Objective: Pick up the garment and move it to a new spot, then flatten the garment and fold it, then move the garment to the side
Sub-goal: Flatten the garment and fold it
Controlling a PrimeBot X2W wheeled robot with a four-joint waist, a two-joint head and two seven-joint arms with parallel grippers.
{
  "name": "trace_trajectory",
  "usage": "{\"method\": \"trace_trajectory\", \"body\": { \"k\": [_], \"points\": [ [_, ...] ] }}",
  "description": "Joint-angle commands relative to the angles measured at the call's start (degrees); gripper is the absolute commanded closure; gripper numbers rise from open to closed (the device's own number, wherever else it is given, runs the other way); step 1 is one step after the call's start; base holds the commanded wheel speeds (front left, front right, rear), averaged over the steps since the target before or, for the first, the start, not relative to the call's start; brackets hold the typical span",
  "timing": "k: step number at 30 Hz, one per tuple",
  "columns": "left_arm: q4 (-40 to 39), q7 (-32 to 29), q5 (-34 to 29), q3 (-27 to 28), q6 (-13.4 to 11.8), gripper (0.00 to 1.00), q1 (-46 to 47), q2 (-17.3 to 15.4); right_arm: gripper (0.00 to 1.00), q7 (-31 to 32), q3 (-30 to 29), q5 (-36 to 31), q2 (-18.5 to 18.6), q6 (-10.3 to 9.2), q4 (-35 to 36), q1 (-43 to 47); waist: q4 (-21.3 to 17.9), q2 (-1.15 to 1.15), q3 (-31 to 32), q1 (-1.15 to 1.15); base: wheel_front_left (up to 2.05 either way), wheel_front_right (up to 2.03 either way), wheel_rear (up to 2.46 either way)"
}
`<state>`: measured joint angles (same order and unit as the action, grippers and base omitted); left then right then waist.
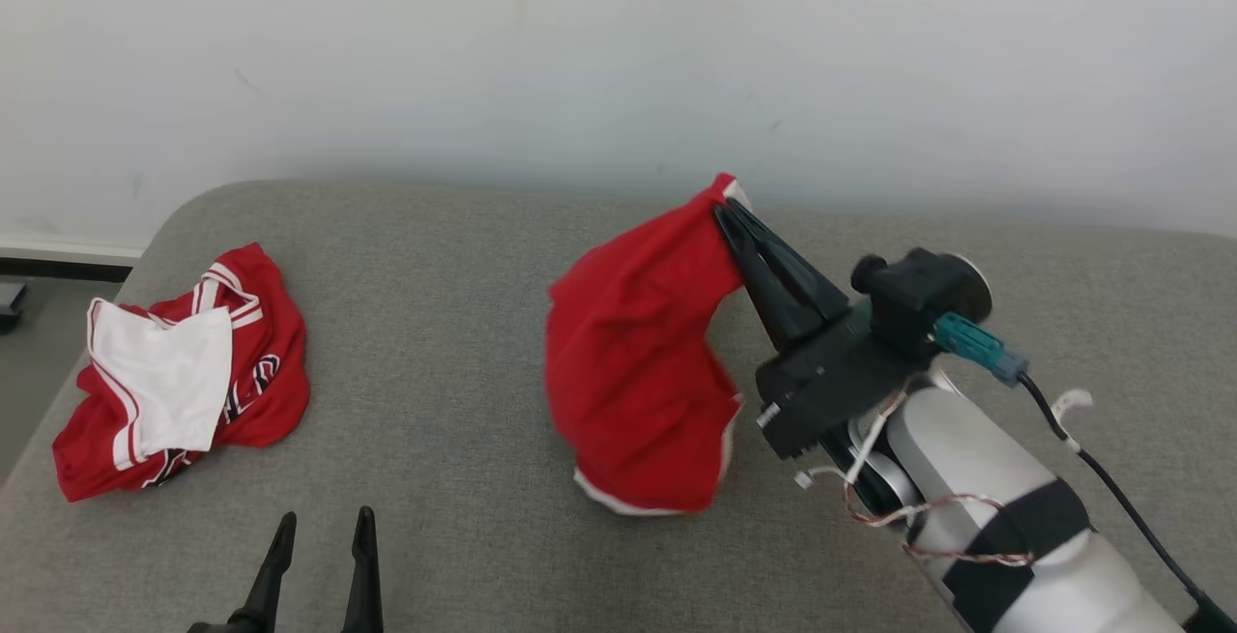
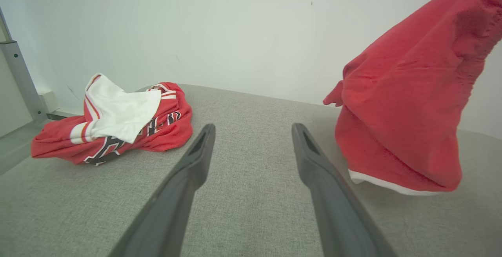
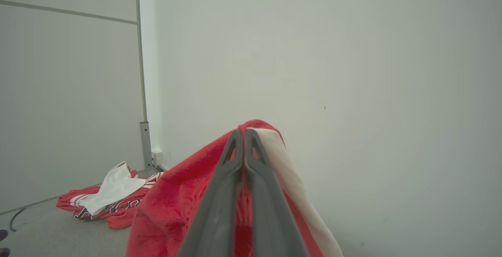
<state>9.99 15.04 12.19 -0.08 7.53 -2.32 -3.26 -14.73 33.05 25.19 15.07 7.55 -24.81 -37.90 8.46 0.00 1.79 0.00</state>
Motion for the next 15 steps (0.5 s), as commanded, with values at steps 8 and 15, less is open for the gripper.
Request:
{"method": "trace_trajectory", "body": {
  "k": [8, 15],
  "points": [
    [-0.5, 0.2, -0.7, -0.8, -0.1, 0.00, -0.2, 0.1, 1.00, 3.1, -2.1, 1.9, 4.5, -0.13, -1.7, 7.2, -0.7, 0.00, -0.5, 0.00, 0.00, 0.00, 0.00],
    [-0.2, 0.2, -0.7, -1.8, -0.1, 0.00, 1.5, 0.2, 1.00, 4.1, -4.4, 0.4, 7.7, -0.13, -10.4, 8.2, -0.6, 0.00, -2.3, 0.00, 0.00, 0.00, 0.00]
  ]
}}
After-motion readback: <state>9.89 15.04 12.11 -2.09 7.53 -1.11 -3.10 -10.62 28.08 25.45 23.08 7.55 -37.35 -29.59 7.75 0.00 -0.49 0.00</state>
